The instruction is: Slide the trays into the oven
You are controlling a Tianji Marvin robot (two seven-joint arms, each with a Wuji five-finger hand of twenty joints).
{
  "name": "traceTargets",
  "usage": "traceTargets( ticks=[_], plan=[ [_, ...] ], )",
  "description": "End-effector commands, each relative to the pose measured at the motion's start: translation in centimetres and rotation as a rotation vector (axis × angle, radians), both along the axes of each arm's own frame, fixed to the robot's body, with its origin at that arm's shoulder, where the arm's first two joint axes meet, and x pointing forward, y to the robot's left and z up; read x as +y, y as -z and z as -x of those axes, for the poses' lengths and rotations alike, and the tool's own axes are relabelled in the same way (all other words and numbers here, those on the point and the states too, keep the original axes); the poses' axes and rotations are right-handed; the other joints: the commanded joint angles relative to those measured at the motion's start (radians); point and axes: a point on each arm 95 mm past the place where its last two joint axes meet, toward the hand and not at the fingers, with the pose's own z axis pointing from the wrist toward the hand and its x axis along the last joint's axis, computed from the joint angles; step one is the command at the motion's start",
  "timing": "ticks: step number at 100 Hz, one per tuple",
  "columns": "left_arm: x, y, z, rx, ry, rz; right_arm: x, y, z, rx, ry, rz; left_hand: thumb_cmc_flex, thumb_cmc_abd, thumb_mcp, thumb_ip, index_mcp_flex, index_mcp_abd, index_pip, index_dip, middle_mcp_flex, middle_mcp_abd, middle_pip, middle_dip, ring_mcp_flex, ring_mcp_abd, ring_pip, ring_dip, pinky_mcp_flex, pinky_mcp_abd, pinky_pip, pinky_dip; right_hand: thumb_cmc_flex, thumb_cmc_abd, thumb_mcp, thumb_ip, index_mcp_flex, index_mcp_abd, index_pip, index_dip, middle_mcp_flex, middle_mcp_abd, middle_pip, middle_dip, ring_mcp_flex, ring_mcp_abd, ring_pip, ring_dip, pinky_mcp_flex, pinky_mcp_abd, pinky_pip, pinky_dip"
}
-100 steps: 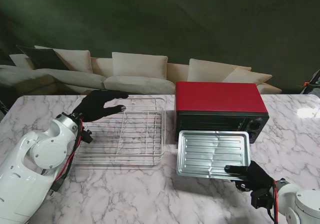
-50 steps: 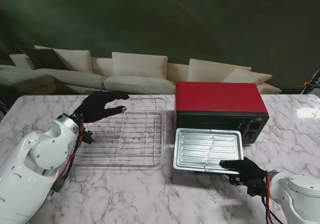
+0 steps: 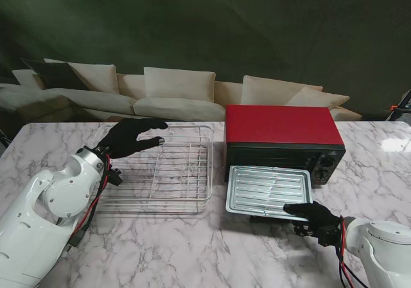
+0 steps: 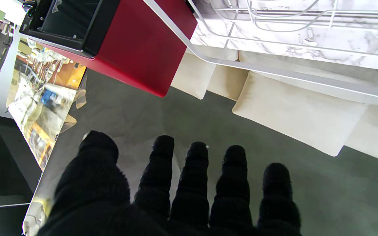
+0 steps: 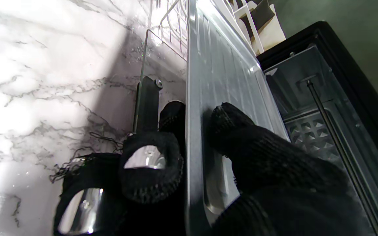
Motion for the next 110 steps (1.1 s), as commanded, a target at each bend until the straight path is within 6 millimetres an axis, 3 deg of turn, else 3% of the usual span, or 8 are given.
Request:
traceTargets(
  ticks=[1,41,94,110],
  plan=[
    [-0.1,0.3,-0.1,0.02,0.003,-0.006,-0.1,0.0,-0.5,0.007,0.008,-0.003,0.026,0.033,-0.027,-0.015,0.023,0.014,0.006,0.01,0.022,0.002,0.005,0.014,0.014,0.007,0.006,0.013,-0.018,0.032,0.008,0.011,0.052,0.047,0.05,0.067,0.023,-0.095,0.071,0.055,0.015,-0.014,0.098,0.025,0.013,-0.06,0.043,0.005,0.063,-0.152,0.198,-0.009],
    [-0.1,0.5,0.0,0.027,-0.001,-0.014,-1.0,0.3,-2.6,0.011,0.019,-0.025,0.027,0.034,-0.027,-0.015,0.025,0.013,0.006,0.01,0.024,0.001,0.006,0.014,0.015,0.007,0.006,0.013,-0.018,0.032,0.006,0.012,0.05,0.049,0.044,0.076,0.018,-0.104,0.073,0.069,0.012,-0.022,0.108,0.037,0.013,-0.077,0.056,0.005,0.066,-0.172,0.209,-0.012],
    [-0.1,1.0,0.2,0.044,-0.007,-0.018,-0.6,0.8,-3.4,0.019,-0.007,-0.074,0.028,0.034,-0.027,-0.016,0.025,0.014,0.006,0.01,0.024,0.002,0.005,0.014,0.014,0.007,0.006,0.013,-0.019,0.032,0.002,0.012,0.048,0.048,0.044,0.085,0.019,-0.109,0.07,0.077,0.011,-0.025,0.111,0.047,0.013,-0.088,0.068,0.004,0.067,-0.184,0.217,-0.016],
    [-0.1,1.0,0.3,0.047,-0.009,-0.021,-0.6,0.6,-3.6,0.004,-0.012,-0.064,0.028,0.034,-0.027,-0.016,0.025,0.014,0.006,0.01,0.025,0.002,0.005,0.014,0.014,0.008,0.006,0.013,-0.018,0.032,0.001,0.013,0.041,0.055,0.031,0.087,0.018,-0.138,0.07,0.085,0.009,-0.04,0.114,0.054,0.014,-0.096,0.07,0.003,0.069,-0.193,0.221,-0.018]
  ],
)
